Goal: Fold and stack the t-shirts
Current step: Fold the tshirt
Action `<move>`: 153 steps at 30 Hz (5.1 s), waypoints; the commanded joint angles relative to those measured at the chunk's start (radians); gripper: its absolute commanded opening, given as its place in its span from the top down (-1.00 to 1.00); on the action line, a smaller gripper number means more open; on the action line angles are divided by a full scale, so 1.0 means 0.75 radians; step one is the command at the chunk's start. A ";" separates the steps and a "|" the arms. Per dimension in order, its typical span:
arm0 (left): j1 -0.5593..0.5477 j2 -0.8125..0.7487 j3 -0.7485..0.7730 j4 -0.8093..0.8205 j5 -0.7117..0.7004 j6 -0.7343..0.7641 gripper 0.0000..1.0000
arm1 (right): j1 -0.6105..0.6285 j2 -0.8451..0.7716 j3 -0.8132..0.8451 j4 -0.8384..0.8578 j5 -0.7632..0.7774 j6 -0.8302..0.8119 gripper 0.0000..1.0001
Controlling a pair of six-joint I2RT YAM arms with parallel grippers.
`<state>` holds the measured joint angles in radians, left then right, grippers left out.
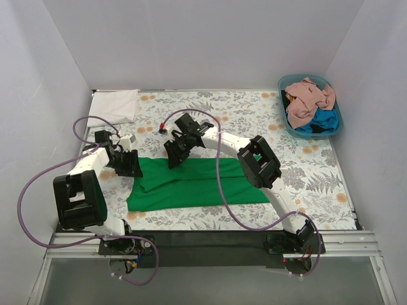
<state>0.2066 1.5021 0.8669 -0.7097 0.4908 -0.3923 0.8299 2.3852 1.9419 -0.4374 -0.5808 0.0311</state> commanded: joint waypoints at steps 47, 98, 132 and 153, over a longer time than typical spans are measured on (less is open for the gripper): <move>0.005 -0.385 -0.090 -0.338 0.174 0.437 1.00 | 0.016 -0.278 -0.315 0.058 -0.269 -0.133 0.78; -0.108 0.000 0.073 -0.148 0.150 0.427 1.00 | 0.027 -0.464 -0.644 0.174 -0.160 -0.103 0.93; -0.257 -0.033 0.057 -0.062 -0.176 0.026 0.37 | -0.656 -0.826 -0.937 -0.444 0.433 -0.724 0.09; -0.257 0.032 0.182 -0.099 -0.120 0.026 0.31 | -0.847 -0.863 -0.994 -0.718 0.504 -0.984 0.88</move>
<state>0.0166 1.5173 0.9653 -0.7784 0.3737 -0.3641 0.1963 1.7744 1.2007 -0.9257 -0.2283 -0.6567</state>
